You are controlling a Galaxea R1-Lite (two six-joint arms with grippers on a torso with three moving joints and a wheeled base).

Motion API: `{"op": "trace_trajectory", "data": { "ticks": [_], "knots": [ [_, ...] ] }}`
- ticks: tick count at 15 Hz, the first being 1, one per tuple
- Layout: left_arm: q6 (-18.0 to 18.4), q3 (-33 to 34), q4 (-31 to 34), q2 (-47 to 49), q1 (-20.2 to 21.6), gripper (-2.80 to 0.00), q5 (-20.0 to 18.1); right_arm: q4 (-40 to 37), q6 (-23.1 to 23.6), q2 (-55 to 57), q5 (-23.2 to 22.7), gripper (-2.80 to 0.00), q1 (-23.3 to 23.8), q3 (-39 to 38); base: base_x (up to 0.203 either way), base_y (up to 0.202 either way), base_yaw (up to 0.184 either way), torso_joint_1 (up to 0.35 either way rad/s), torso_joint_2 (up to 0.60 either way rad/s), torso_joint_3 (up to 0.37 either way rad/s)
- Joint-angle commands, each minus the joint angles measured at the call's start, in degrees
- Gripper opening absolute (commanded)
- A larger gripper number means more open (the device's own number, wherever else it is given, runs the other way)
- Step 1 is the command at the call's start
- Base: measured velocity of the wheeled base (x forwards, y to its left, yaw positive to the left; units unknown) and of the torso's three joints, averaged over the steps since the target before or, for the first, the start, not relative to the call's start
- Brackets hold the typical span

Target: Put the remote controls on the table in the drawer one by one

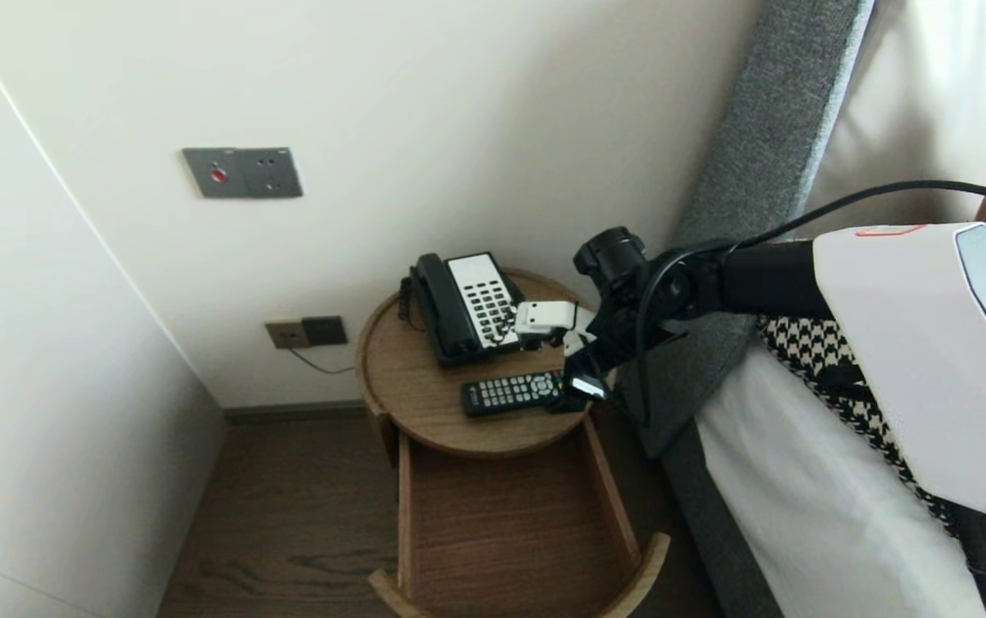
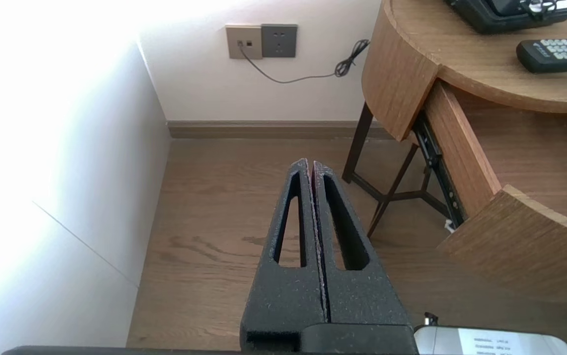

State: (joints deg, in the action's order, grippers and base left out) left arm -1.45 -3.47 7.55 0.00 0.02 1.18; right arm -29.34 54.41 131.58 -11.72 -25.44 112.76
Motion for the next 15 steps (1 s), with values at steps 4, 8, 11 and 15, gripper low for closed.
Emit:
{"op": "trace_trajectory", "data": {
  "ticks": [4,8,11,15],
  "knots": [
    [-0.04,0.05,0.05,0.0,0.06,-2.8,0.05,2.41,0.17,2.45,-0.24,0.0,-0.66,0.09,0.0,0.0,0.0,0.0,0.0,0.0],
    [-0.04,-0.04,0.1,0.0,-0.02,-2.8,0.05,2.84,-0.25,3.74,-0.24,0.0,-0.49,0.09,0.0,0.0,0.0,0.0,0.0,0.0],
    [-0.04,-0.02,0.1,0.0,-0.02,-2.8,0.05,4.12,-0.53,4.38,-0.24,0.0,-0.49,0.09,0.0,0.0,0.0,0.0,0.0,0.0],
    [-0.04,-0.04,0.06,0.0,0.06,-2.8,0.05,4.21,-0.71,4.21,-0.32,0.0,-0.49,0.35,0.0,0.0,0.0,0.0,0.0,0.0]
  ]
}}
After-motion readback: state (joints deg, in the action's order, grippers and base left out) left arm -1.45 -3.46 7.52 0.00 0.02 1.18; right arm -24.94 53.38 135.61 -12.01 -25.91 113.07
